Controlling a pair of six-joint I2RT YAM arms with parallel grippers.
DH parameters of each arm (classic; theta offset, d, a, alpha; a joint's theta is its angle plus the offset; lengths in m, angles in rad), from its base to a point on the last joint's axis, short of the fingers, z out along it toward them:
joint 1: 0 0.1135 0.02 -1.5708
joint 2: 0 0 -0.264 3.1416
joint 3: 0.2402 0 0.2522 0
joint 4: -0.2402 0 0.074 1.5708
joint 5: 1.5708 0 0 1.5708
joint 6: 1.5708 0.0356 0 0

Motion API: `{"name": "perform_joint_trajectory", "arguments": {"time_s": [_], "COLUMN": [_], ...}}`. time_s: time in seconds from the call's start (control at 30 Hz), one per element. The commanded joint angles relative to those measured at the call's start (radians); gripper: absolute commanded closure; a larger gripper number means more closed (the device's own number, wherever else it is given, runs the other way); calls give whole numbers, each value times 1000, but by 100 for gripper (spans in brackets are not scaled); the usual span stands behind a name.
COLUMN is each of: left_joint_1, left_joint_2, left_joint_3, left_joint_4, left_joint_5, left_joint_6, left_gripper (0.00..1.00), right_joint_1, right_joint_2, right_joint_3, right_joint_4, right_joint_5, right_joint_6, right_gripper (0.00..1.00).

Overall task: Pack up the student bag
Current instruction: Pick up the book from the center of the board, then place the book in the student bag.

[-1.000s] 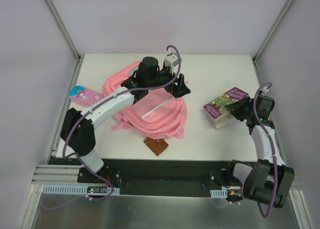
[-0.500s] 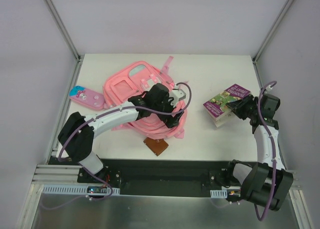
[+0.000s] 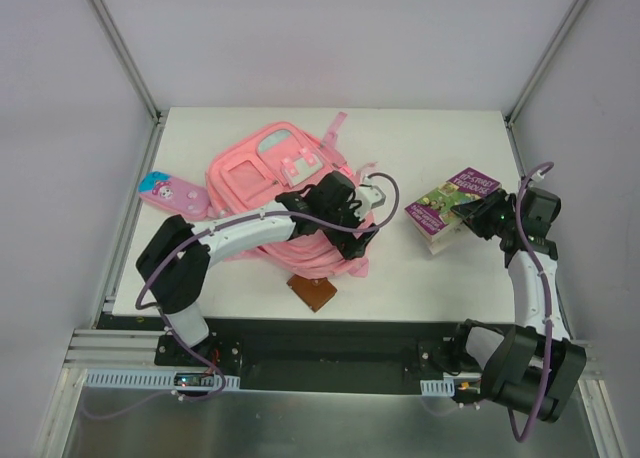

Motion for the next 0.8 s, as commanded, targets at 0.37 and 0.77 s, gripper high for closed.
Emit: {"name": "perform_joint_trajectory", "arguments": {"time_s": [0.37, 0.77], "left_joint_1": [-11, -12], "left_joint_2": [70, 62], "left_joint_3": [77, 93], "left_joint_4": [-90, -99], "left_joint_5": [-66, -74], "left_joint_6": [9, 0], "left_gripper": [61, 100], "right_joint_1": [-21, -26], "right_joint_2": [-77, -95], "right_joint_3": [19, -5], "right_joint_4": [57, 57], "right_joint_5": [-75, -90], "right_joint_6": [41, 49], "right_gripper": [97, 96]}}
